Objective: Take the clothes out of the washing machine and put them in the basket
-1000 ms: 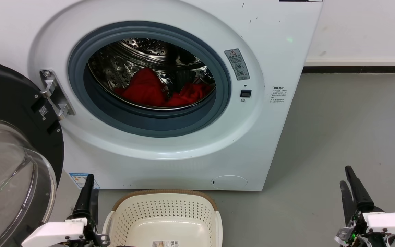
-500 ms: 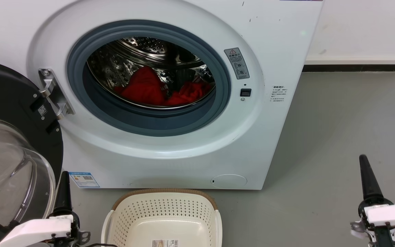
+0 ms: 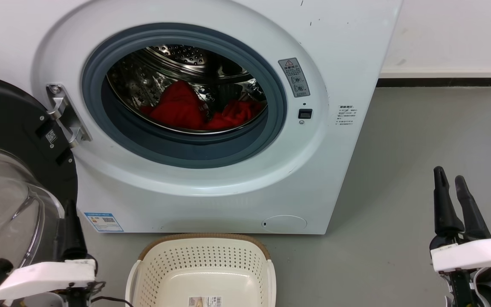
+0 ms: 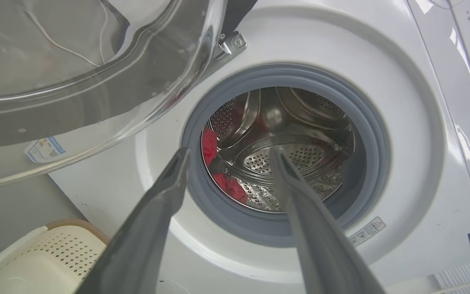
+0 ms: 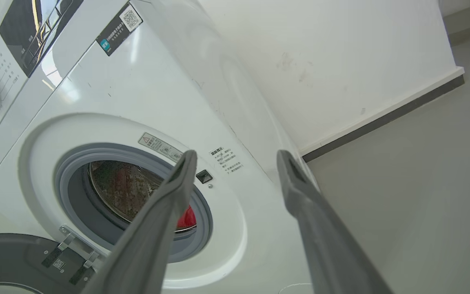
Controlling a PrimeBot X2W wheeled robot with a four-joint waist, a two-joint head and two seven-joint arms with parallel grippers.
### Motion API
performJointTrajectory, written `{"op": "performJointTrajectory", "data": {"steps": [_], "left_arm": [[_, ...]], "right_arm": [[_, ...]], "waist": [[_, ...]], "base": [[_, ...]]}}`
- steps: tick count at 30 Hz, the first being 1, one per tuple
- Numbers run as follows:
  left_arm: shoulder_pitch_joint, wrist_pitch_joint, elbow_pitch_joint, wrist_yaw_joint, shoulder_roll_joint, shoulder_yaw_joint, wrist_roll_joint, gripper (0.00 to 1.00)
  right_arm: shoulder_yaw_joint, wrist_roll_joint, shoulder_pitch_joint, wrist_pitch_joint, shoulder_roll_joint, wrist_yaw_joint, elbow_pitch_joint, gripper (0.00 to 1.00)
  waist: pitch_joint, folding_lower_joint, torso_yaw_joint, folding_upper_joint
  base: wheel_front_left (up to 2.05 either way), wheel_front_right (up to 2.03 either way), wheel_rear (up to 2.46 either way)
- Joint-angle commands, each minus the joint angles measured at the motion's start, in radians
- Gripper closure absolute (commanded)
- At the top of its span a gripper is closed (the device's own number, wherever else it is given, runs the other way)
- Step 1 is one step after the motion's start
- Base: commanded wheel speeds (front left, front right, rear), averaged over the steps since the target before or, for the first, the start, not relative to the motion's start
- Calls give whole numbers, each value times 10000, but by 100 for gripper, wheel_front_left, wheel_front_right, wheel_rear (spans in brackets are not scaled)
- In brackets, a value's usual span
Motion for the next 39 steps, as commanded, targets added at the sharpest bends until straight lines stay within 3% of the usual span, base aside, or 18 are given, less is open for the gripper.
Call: {"op": "performJointTrajectory", "data": {"steps": [1,25,39], "left_arm": [[17,-94,-283,76,24,-97,406,0],[461,-792,-1349,760,73,-2074,5716,0],[580,-1133,-1452,1516,562,-3089,7134,0]], "right_arm": [[39,-411,-84,-102,-54,0,-258,0],[421,-4342,442,-803,-57,0,-646,0],[541,-5915,498,-1145,-58,-1,-950,0]], "waist": [[1,0,-2,-1],[88,0,-61,-1],[142,0,-68,-1]], "base": [[0,0,0],[0,0,0],[0,0,0]]}}
